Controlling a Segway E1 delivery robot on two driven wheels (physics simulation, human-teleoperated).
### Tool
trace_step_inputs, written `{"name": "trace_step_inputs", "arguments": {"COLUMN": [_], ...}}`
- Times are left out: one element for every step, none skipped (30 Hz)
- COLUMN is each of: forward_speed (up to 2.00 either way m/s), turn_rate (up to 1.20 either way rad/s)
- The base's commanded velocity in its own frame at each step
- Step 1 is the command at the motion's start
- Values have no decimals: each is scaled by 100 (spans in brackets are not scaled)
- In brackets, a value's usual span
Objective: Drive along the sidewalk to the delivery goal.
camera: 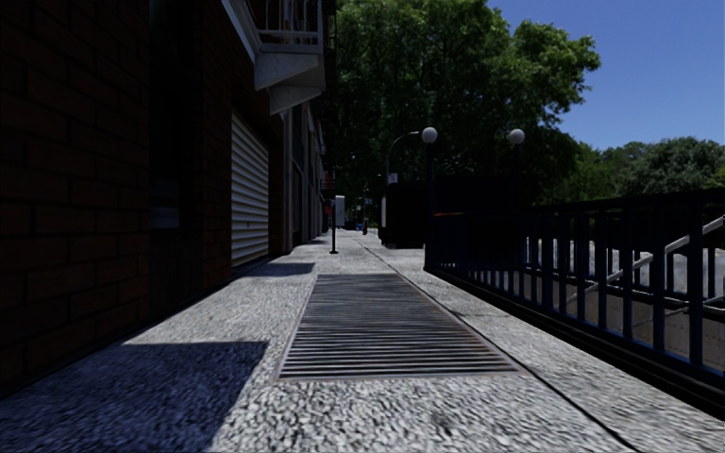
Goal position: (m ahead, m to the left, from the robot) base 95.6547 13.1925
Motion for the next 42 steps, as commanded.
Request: {"name": "trace_step_inputs", "arguments": {"forward_speed": [200, 200, 200, 200, 200, 200, 200, 200, 200, 200, 200, 200, 200, 200, 200, 200, 200, 200, 200, 200, 200, 200, 200, 200, 200, 200, 200, 200, 200, 200, 200, 200, 200, 200, 200, 200, 200, 200, 200, 200, 200, 200], "turn_rate": [0, 0, 0, 0, 0, 0, 0, 0, 0, 0, 0, 0, 0, 0, 0, 0, 0, 0, 0, 0, 0, 0, 0, 0, 0, 0, 0, 0, 0, 0, 0, 0, 0, 0, 0, 0, 0, 0, 0, 0, 0, 0]}}
